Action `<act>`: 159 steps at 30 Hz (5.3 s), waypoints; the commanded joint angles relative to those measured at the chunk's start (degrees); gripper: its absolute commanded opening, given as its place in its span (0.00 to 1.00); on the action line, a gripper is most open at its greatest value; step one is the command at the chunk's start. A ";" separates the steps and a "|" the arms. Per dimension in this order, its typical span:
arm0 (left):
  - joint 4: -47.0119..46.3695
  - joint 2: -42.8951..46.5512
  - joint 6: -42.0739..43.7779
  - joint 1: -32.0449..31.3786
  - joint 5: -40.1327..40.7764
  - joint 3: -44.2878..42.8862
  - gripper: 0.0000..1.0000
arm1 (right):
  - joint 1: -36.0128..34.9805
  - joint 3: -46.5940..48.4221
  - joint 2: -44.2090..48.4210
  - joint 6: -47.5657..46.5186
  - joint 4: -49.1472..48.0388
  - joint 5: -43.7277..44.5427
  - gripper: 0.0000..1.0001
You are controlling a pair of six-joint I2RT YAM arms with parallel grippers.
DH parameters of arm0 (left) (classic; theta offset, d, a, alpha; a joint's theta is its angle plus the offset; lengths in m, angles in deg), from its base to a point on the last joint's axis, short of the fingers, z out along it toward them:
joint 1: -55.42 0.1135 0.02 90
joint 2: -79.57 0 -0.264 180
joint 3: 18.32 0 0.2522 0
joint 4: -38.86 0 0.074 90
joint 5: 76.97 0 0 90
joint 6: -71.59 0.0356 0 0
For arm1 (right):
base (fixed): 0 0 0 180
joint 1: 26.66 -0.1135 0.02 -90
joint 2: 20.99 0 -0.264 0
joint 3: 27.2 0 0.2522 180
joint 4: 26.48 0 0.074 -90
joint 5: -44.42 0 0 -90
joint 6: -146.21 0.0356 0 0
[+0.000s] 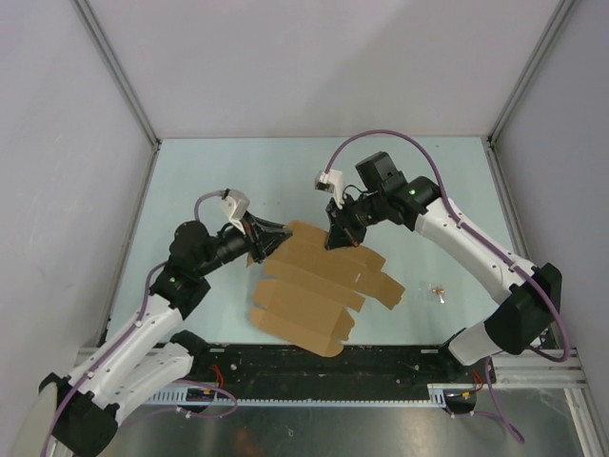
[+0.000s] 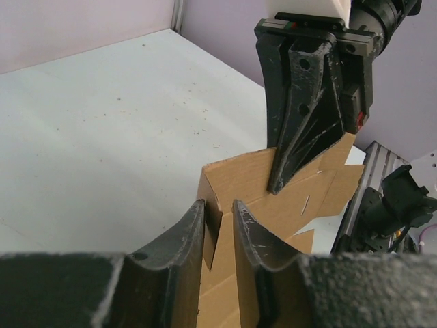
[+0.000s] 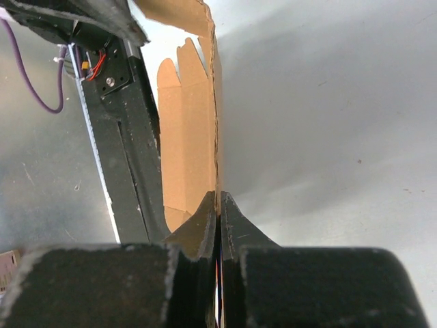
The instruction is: Fold the paper box
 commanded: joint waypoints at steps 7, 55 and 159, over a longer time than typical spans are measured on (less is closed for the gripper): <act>1.23 0.70 -0.08 -1.90 3.29 -1.95 0.36 | -3.32 0.30 3.38 8.67 -7.20 7.44 0.00; 5.98 10.81 -4.38 -4.97 22.63 10.43 0.57 | 5.02 -0.14 7.42 12.19 -0.18 3.67 0.00; -25.32 -5.39 -10.62 -8.67 10.06 19.84 0.38 | 2.11 -3.04 4.35 14.83 -3.34 1.82 0.00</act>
